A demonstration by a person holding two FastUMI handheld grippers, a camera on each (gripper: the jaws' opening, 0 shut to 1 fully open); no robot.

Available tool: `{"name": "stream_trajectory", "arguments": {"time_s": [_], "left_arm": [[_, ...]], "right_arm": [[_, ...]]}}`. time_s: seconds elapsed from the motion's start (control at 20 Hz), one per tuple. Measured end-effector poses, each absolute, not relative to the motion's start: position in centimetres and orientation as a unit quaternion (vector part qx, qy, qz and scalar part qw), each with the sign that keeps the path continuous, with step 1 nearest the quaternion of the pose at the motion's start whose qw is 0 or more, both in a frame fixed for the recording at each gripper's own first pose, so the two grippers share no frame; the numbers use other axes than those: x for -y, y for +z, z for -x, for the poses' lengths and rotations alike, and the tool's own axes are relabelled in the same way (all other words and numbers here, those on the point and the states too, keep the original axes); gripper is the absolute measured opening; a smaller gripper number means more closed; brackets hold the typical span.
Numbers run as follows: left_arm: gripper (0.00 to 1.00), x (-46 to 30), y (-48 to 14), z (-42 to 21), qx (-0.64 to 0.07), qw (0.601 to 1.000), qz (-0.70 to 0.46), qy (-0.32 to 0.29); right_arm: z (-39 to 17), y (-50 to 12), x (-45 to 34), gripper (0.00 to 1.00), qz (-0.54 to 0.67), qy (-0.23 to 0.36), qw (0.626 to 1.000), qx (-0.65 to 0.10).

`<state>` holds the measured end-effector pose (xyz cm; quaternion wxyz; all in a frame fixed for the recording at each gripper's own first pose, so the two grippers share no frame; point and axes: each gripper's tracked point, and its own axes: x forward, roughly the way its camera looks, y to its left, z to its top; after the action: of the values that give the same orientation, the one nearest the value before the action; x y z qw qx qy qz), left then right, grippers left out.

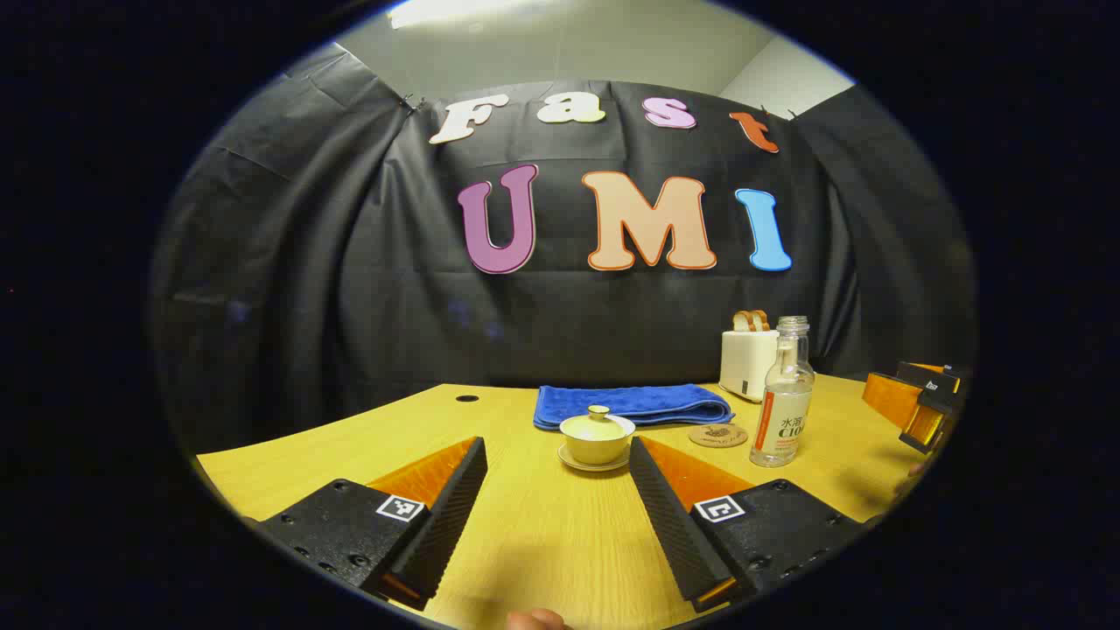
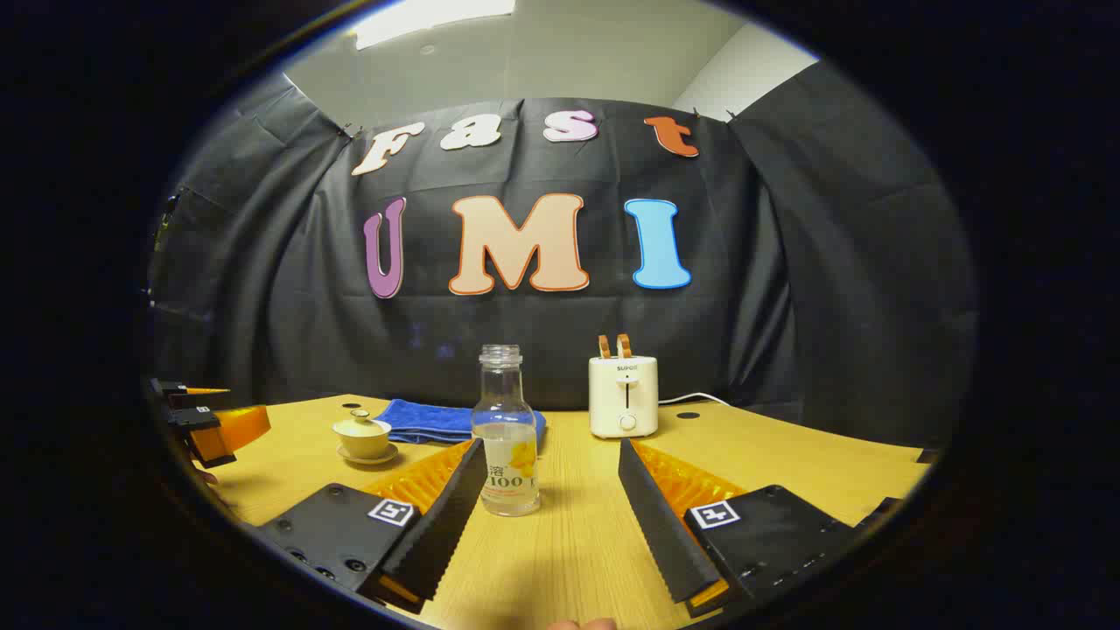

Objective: Open the teacup lid with one hand, grasp the water bottle and pour water into the teacup with the other hand; after pouring, place the water bottle on the coaster and then close the teacup lid.

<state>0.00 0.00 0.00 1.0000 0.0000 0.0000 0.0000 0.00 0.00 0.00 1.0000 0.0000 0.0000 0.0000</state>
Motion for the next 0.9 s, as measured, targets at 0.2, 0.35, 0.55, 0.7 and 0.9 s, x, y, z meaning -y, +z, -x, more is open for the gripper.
{"name": "stream_trajectory", "arguments": {"time_s": [0.2,0.35,0.55,0.7,0.9], "left_arm": [[0.96,0.5,-1.1,0.0,-0.024,1.0,-0.002,-0.009],[0.95,0.4,-0.9,0.0,-0.025,1.0,0.0,-0.007],[0.95,0.3,-1.1,0.2,-0.027,1.0,-0.001,-0.007],[0.95,0.4,-0.9,0.2,-0.027,1.0,-0.002,-0.008],[0.95,0.4,-0.9,0.2,-0.027,1.0,-0.002,-0.009]], "right_arm": [[0.1,-0.3,-0.6,0.98,0.0,0.008,1.0,-0.012],[0.0,-0.5,-0.6,0.97,-0.001,0.009,1.0,-0.017],[-0.2,-1.4,-0.9,0.98,0.0,0.015,0.999,-0.04],[-0.1,-1.1,-0.9,0.97,0.0,0.016,0.999,-0.036],[-0.3,-1.4,-1.1,0.97,0.0,0.018,0.999,-0.042]]}}
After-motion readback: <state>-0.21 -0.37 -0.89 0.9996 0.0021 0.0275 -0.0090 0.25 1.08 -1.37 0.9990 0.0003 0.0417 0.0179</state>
